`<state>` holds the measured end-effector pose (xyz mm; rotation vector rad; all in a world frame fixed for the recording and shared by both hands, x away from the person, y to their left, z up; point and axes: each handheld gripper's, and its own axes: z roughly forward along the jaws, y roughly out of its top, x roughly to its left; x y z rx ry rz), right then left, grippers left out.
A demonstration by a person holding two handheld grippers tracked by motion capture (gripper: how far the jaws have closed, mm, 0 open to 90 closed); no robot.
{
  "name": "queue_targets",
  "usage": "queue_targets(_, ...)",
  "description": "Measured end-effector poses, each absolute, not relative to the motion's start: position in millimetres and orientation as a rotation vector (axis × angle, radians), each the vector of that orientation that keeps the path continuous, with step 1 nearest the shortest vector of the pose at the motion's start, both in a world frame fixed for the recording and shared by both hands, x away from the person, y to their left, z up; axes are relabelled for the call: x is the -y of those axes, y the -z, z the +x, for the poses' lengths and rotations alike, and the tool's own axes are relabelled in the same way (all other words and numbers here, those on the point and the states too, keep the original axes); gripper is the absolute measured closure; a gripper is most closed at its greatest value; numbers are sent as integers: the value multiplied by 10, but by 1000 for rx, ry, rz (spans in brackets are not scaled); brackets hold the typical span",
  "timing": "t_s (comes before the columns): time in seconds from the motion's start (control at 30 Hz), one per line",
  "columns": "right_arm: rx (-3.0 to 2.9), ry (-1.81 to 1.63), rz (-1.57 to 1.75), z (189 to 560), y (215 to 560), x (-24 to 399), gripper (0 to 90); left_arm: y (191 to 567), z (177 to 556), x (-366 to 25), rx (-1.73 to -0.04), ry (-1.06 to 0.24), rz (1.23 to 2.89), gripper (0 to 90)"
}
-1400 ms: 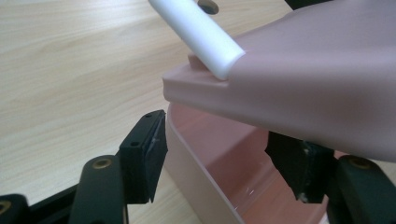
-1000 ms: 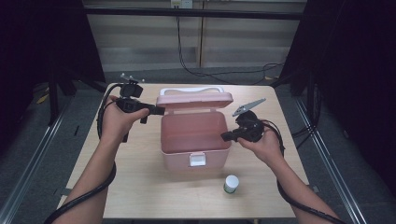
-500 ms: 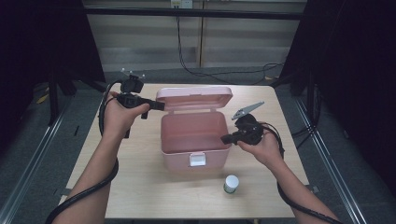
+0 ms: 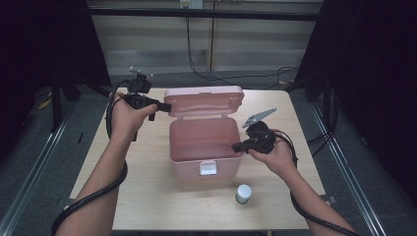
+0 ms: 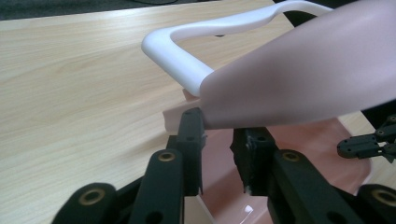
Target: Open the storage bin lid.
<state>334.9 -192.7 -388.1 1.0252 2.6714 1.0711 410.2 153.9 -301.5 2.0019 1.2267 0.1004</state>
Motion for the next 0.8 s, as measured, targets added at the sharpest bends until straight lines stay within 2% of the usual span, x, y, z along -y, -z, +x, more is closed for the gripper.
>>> queue_targets(0.47, -2685, -1087, 1014, 3358, 3914, 1922, 900, 2989, 4223, -1546, -1296, -106, 1970, 823)
queue_targets(0.57, -2688, -1084, 1011, 3357, 3918, 1917, 900, 2980, 4233, -1543, -1317, -105, 1976, 874)
queue_targets(0.8, -2692, -1074, 1005, 3349, 3921, 1917, 900, 2983, 4241, -1521, -1324, -127, 1970, 878)
